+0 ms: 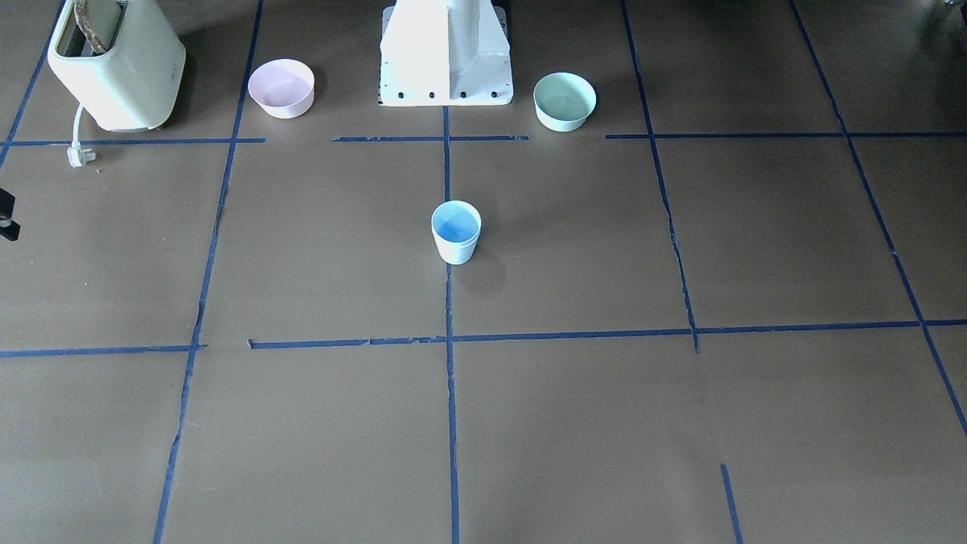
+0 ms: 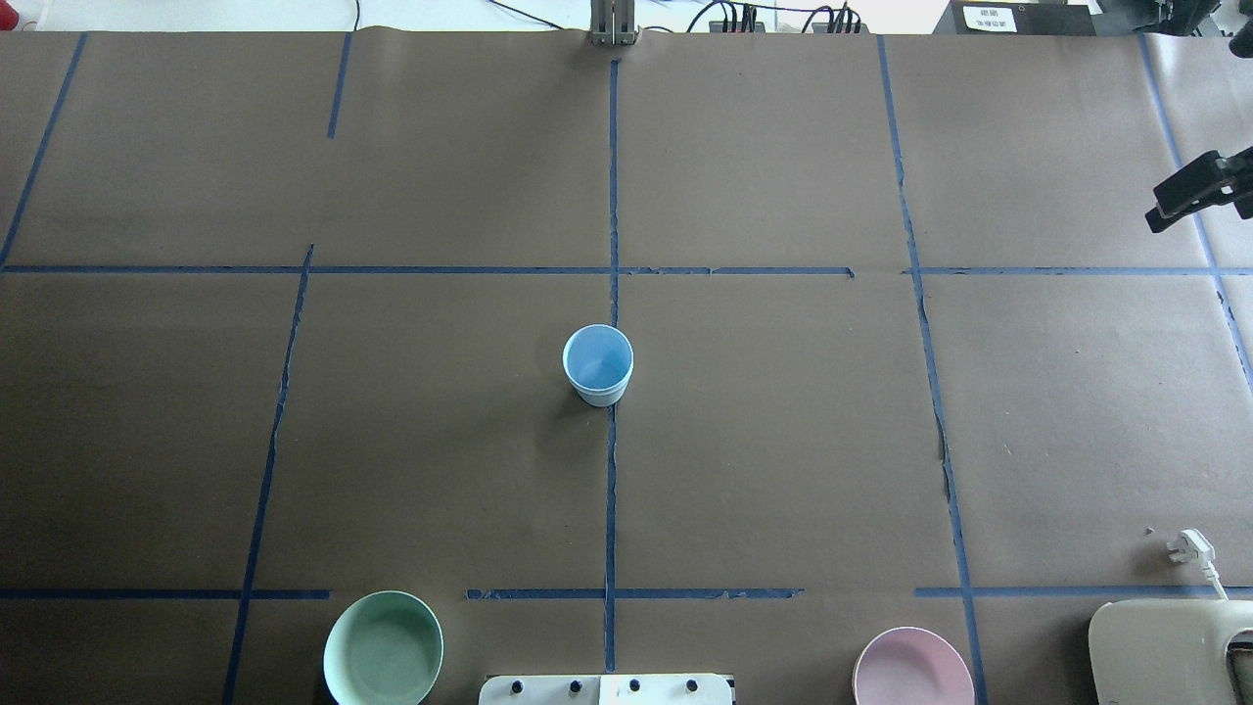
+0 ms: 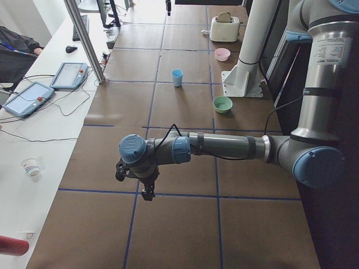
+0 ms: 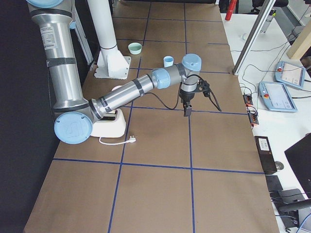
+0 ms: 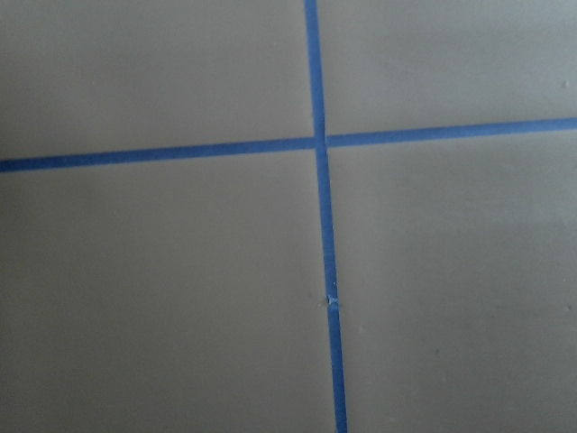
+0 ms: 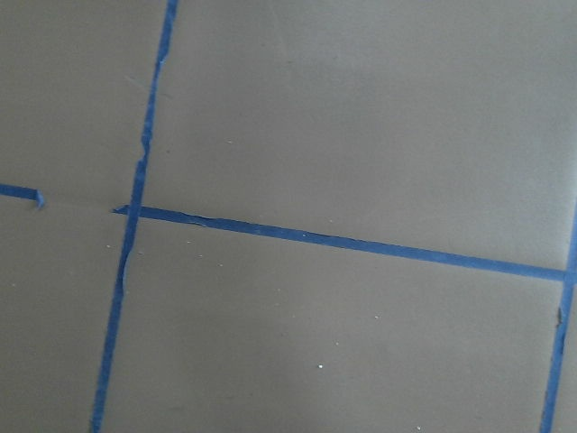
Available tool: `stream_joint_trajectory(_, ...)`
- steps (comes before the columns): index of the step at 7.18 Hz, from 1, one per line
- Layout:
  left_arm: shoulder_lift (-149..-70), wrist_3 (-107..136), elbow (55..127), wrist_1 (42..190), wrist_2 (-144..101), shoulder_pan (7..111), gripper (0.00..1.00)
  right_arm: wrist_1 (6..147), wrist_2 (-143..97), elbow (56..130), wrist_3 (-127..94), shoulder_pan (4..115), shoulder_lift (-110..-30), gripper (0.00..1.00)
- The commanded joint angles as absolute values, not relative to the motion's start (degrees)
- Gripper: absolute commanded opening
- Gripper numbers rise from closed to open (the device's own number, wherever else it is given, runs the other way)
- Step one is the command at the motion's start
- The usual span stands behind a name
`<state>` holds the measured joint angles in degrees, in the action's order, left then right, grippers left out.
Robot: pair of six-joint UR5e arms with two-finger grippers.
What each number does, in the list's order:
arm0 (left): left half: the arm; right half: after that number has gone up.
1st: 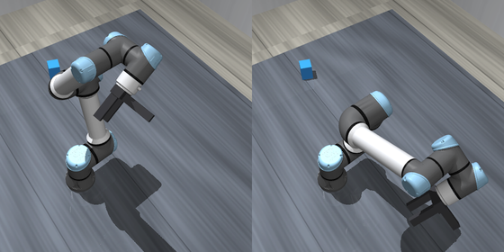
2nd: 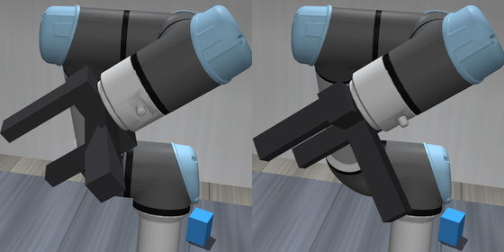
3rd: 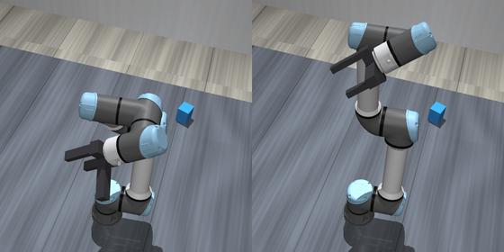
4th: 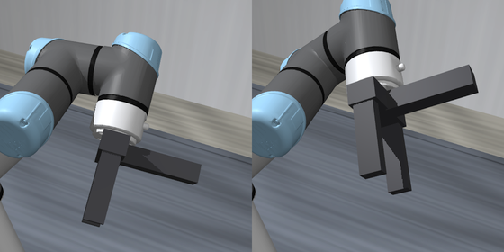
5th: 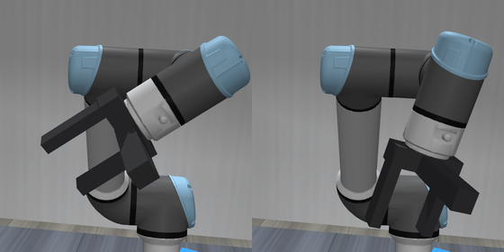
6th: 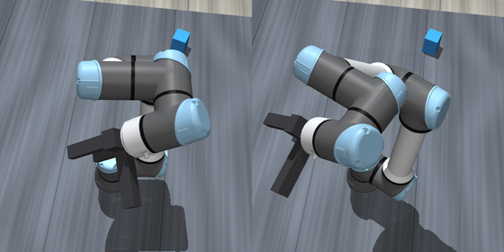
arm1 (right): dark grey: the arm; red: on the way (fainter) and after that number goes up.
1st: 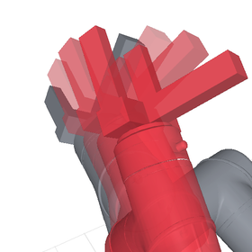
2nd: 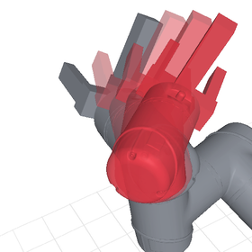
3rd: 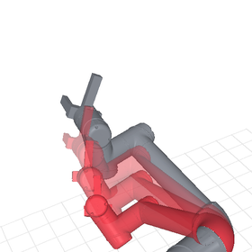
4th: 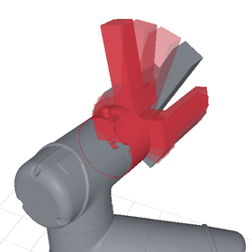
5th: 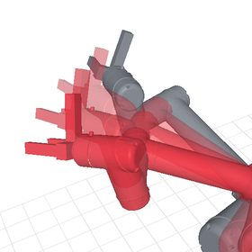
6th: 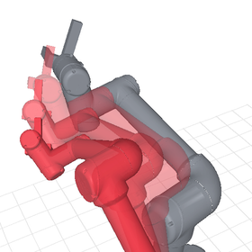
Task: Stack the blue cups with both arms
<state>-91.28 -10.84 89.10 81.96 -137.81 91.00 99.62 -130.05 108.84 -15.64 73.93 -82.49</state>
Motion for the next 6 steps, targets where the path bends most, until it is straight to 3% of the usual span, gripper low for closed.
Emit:
stream_joint_trajectory(1, -90.7, -10.5, 89.3, 83.0, -137.8, 91.0, 1.0, 99.6, -130.2, 107.9, -8.5, 78.4, -87.4, 1.0)
stream_joint_trajectory(2, -90.7, -10.5, 89.4, 83.1, -137.8, 91.0, 1.0, 99.6, -130.9, 107.8, -6.3, 80.9, -88.7, 1.0)
stream_joint_trajectory(4, -90.7, -10.5, 89.4, 83.1, -137.8, 91.0, 1.0, 99.6, -138.0, 98.8, 6.9, 88.2, -89.6, 1.0)
stream_joint_trajectory(6, -90.6, -10.5, 88.9, 84.0, -137.8, 91.0, 1.0, 99.5, -138.3, 97.8, 6.2, 89.0, -88.9, 1.0)
